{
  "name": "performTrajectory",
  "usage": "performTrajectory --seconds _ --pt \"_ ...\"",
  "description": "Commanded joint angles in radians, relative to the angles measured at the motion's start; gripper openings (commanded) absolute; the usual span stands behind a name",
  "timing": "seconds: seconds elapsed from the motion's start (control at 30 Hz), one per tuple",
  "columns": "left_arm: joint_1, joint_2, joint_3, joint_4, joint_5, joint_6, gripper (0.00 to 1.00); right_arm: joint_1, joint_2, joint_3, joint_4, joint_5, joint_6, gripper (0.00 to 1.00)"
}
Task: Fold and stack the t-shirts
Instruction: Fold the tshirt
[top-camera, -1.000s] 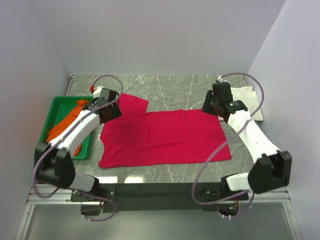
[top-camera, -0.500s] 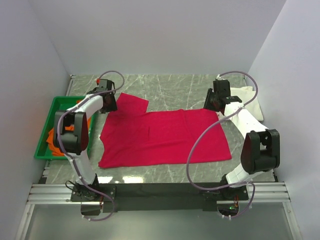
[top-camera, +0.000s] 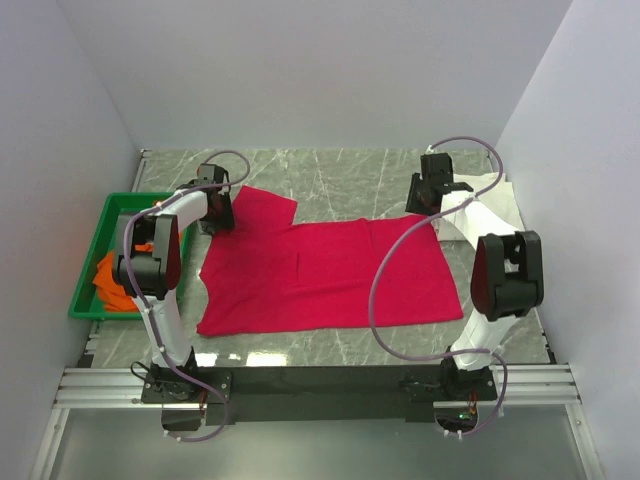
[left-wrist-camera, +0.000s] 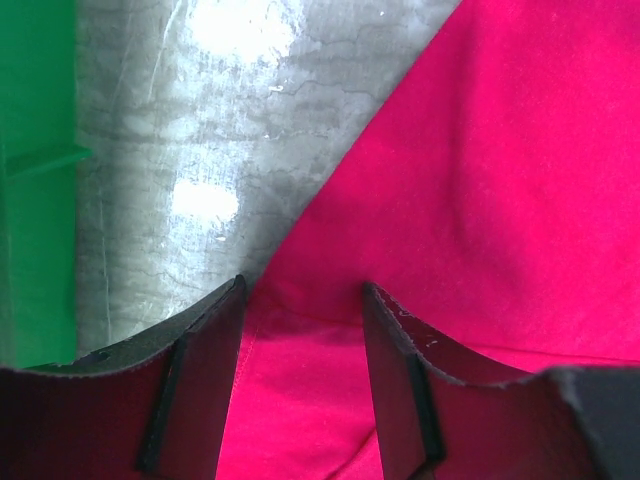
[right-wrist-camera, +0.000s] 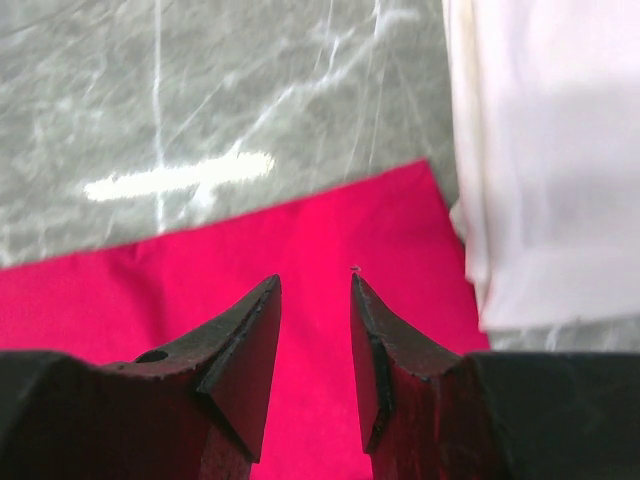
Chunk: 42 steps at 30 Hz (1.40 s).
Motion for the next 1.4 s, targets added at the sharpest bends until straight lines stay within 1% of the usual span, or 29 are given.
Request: performTrajectory --seconds 0.0,0.1,0.27,0.3,0.37,0.4,0.6,1.1,1.27,1.33,1.37 --pt "0.003 0.04 0.013 -0.002 -0.005 0.028 0.56 -0.015 0.064 0.079 0.008 0.022 -0.048 0.41" --pt "0.003 0.052 0.016 -0.004 -0.011 0.034 0.56 -0.027 0.111 0.102 0.006 0.029 -0.064 0.41" --pt "0.003 0.083 0.026 -0.016 -0.008 0.04 0.52 -0.052 0.174 0.139 -0.015 0.019 -0.071 0.4" --pt "0.002 0.085 0.027 -0.016 -0.005 0.042 0.45 -0.056 0.18 0.149 -0.018 0.019 -0.076 0.41" --pt "0.002 0.094 0.029 -0.021 -0.005 0.043 0.4 -0.062 0.196 0.163 -0.027 0.026 -0.084 0.41" --pt "0.002 0.097 0.03 -0.022 -0.009 0.043 0.32 -0.067 0.211 0.179 -0.032 0.026 -0.085 0.4" --pt "0.002 0.1 0.024 -0.024 -0.023 0.049 0.14 -0.089 0.282 0.243 -0.063 0.022 -0.097 0.41" --pt "0.002 0.098 0.012 -0.031 -0.051 0.043 0.03 -0.11 0.383 0.343 -0.142 -0.02 -0.075 0.41" --pt "0.003 0.097 0.007 -0.03 -0.054 0.042 0.02 -0.112 0.423 0.387 -0.193 -0.018 -0.073 0.41" --pt "0.003 0.095 0.006 -0.03 -0.054 0.04 0.01 -0.112 0.438 0.4 -0.216 -0.012 -0.071 0.41" --pt "0.003 0.095 0.004 -0.03 -0.052 0.04 0.01 -0.11 0.44 0.398 -0.215 -0.014 -0.07 0.37"
